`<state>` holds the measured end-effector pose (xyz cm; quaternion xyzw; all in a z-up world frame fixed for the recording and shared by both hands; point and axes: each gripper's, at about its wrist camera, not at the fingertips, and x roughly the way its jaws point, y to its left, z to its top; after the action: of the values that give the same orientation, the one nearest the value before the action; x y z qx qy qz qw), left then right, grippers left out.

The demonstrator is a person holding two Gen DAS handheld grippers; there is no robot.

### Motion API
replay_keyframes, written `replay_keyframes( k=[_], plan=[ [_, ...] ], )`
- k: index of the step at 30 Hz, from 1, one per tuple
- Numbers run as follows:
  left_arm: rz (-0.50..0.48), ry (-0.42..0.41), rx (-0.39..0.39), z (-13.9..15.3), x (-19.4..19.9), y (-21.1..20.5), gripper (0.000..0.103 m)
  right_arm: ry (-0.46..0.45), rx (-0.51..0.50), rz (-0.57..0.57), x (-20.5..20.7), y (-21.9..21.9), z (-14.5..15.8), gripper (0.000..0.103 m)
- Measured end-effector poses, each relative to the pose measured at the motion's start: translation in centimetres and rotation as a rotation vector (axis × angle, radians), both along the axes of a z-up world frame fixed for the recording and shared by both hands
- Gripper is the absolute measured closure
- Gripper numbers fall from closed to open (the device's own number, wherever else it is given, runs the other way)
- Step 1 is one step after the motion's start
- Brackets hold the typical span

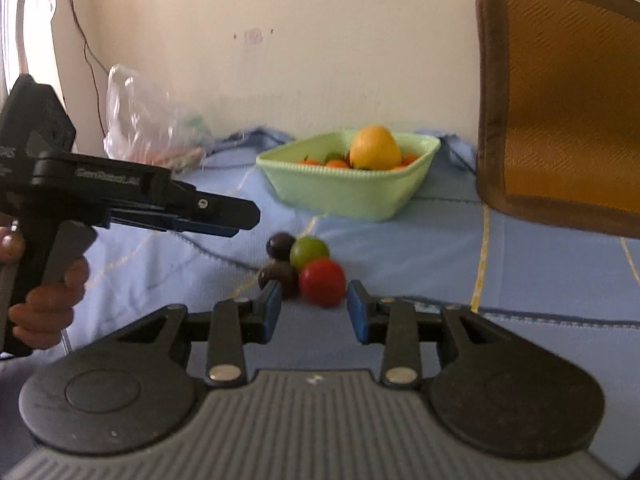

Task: Organize fruits
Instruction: 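Grasp a dark purple tomato with the left gripper while the right grasps a red tomato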

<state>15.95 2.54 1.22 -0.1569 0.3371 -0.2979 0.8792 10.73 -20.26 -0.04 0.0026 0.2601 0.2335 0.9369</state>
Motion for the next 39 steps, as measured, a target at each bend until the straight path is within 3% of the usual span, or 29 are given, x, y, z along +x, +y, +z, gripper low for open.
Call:
replay_keyframes(
  k=[8, 13, 16, 17, 19, 26, 33, 39],
  plan=[
    [-0.089, -0.078, 0.119, -0.5, -2.4, -2.9, 0.053, 0.010, -0.092, 0.031, 1.5, 0.6, -0.4, 0.064],
    [-0.077, -0.050, 0.114, -1.3, -1.2, -3.2, 0.053, 0.009, -0.124, 0.055, 2.4, 0.8, -1.0, 0.064],
    [-0.072, -0.020, 0.081, -1.9, -1.0, -2.8, 0.068, 0.020, -0.100, 0.062, 2.7, 0.4, -0.9, 0.065],
    [-0.070, -0.017, 0.083, -2.0, -1.0, -2.7, 0.075, 0.022, -0.090, 0.069, 2.7, 0.3, -0.9, 0.072],
    [-0.056, -0.009, 0.086, -2.0, -1.4, -2.6, 0.077, 0.023, -0.090, 0.076, 2.3, 0.5, -0.9, 0.073],
    [-0.058, -0.011, 0.066, -1.6, -5.2, -1.1, 0.077, 0.028, -0.062, 0.070, -1.4, 1.3, -0.6, 0.073],
    [-0.050, -0.044, 0.107, -1.6, -10.7, 0.3, 0.076, 0.001, -0.088, 0.100, -7.2, 3.6, -1.0, 0.073],
    [-0.036, -0.053, 0.110, -1.6, -13.4, 1.2, 0.076, 0.003, -0.074, 0.109, -9.7, 4.3, -1.2, 0.073]
  ],
)
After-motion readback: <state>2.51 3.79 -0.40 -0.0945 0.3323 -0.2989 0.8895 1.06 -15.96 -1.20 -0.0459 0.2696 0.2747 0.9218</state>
